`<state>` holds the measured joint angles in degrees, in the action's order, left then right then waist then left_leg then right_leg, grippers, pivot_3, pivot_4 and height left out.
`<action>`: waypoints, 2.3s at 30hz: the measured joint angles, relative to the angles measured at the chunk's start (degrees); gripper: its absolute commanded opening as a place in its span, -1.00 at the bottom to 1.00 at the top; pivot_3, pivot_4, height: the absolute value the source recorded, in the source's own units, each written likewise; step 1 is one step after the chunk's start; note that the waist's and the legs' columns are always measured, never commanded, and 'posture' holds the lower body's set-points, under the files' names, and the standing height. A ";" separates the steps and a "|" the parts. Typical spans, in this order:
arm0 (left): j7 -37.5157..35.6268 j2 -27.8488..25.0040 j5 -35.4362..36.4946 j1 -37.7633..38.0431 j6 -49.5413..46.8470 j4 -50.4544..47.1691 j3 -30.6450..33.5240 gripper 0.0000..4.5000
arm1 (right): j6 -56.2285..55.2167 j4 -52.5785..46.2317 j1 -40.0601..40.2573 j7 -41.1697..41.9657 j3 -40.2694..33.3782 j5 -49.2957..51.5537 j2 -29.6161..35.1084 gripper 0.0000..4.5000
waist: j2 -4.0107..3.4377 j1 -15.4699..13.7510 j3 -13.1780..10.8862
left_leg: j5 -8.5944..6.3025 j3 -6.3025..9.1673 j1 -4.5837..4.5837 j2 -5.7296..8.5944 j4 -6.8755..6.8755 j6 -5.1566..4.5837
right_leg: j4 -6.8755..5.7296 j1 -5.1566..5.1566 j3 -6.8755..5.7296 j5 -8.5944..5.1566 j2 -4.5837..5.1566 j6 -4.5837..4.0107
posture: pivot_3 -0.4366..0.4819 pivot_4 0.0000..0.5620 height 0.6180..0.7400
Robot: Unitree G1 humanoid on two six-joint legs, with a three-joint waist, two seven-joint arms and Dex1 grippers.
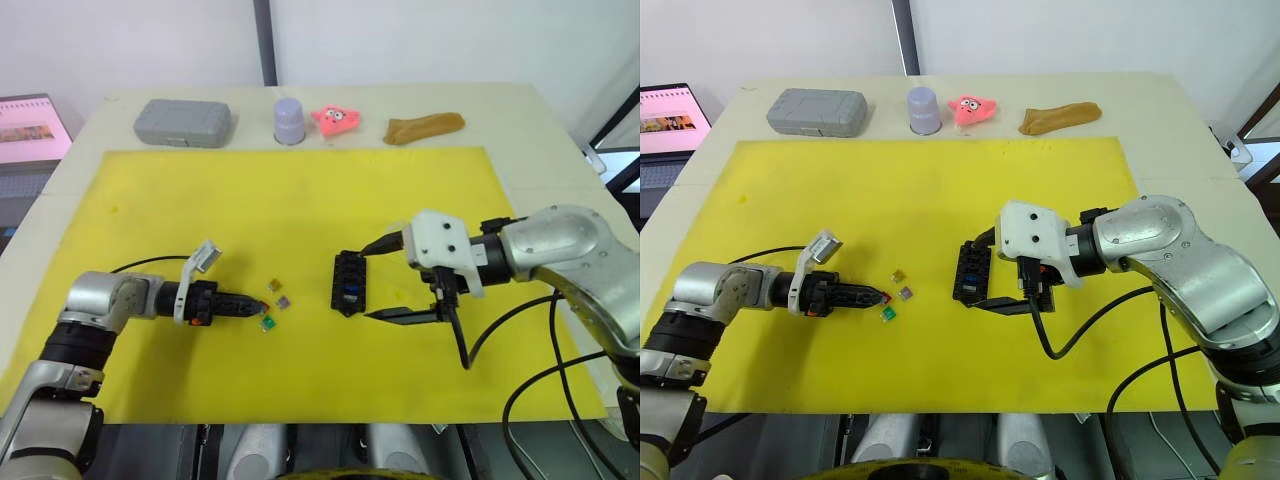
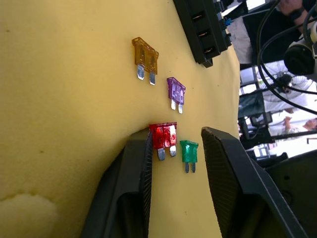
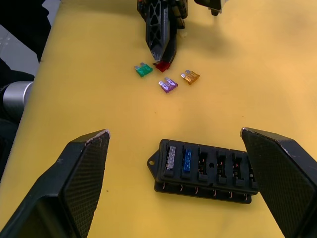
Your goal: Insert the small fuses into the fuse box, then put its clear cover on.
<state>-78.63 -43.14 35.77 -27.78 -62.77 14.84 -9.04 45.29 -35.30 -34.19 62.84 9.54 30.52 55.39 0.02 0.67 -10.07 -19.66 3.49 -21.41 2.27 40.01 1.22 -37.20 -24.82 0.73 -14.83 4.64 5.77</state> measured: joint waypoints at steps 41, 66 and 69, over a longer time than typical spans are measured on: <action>12.50 2.58 17.15 -6.01 -5.94 -23.90 17.72 -0.96 | 26.66 7.07 -13.04 -8.33 -6.45 18.65 -7.32 1.00 | 0.11 -0.06 -0.05 | 0.01 0.04 -0.10 -0.05 -0.01 0.05 | 0.02 -0.09 0.09 0.00 0.12 0.00 | -0.05 -0.47 1.00; 16.35 7.10 21.61 -11.91 -4.12 -28.27 11.96 -1.00 | 46.78 15.93 -19.78 -27.10 -15.65 39.38 -18.92 -0.75 | 0.10 0.14 -0.05 | 0.03 -0.01 -0.12 -0.06 -0.03 0.07 | -0.03 -0.18 0.09 0.00 -0.03 0.00 | -0.05 -0.47 1.00; 16.45 7.01 21.65 -11.91 -4.10 -28.28 11.96 -1.00 | 46.78 16.15 -19.78 -28.06 -15.64 40.22 -18.87 -0.75 | 0.10 0.14 -0.06 | 0.03 -0.01 -0.12 -0.06 -0.04 0.07 | -0.02 -0.18 0.09 0.00 -0.03 0.00 | -0.05 -0.47 1.00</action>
<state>-62.17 -36.12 57.42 -39.68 -66.87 -13.44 2.91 92.07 -19.15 -53.97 34.78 -6.09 70.74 36.52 0.12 0.81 -10.13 -19.63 3.48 -21.53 2.21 39.98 1.29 -37.22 -25.00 0.82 -14.83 4.60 5.77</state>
